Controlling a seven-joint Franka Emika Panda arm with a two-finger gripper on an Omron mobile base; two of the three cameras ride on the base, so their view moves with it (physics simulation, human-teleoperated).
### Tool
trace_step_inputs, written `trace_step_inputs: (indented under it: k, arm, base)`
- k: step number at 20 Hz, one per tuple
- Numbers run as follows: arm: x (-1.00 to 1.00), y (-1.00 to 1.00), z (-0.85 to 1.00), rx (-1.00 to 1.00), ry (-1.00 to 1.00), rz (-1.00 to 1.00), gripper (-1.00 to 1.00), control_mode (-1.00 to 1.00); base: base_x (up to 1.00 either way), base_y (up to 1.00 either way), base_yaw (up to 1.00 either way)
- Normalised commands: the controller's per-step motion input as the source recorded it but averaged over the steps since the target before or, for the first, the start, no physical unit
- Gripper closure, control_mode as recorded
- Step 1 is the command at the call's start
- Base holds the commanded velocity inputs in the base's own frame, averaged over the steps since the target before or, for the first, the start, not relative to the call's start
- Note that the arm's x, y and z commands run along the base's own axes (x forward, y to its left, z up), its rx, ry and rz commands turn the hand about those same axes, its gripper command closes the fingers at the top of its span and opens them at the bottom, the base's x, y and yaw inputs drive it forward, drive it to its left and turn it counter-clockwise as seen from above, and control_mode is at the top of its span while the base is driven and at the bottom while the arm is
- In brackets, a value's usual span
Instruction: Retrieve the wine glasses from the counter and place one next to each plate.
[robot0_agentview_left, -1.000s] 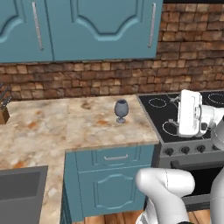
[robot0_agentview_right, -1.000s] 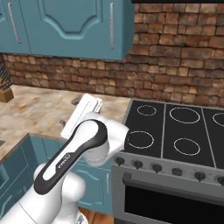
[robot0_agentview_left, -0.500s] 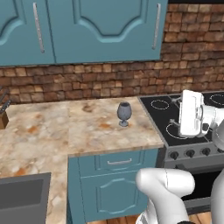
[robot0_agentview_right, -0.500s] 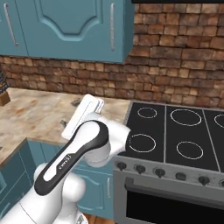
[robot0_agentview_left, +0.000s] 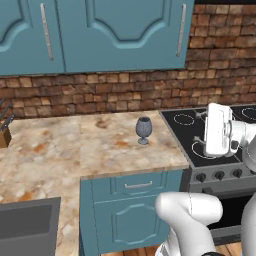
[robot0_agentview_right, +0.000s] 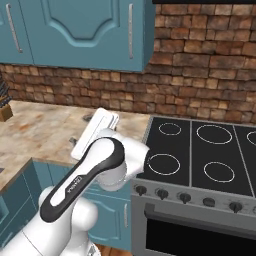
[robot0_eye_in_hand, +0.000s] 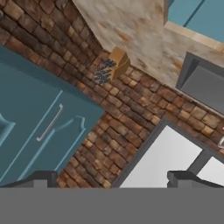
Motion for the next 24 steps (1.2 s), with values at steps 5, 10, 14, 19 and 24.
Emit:
trace_step_inputs:
  k: [5, 10, 14, 19, 24]
  arm:
    - [0.26, 0.00, -0.26, 0.00, 0.18, 0.00, -1.00, -1.00]
    - [0.36, -0.06, -0.25, 0.00, 0.30, 0.01, -1.00, -1.00]
    - [0.32, -0.11, -0.25, 0.00, 0.21, 0.02, -1.00, -1.00]
    - [0.27, -0.10, -0.17, 0.00, 0.17, 0.04, -1.00, -1.00]
    - [0.15, -0.03, -0.22, 0.00, 0.06, 0.05, -1.00, -1.00]
  base:
    - [0.00, 0.00, 0.00]
    - [0.00, 0.00, 0.00]
    - [0.00, 0.00, 0.00]
    - [0.00, 0.00, 0.00]
    - [0.00, 0.00, 0.00]
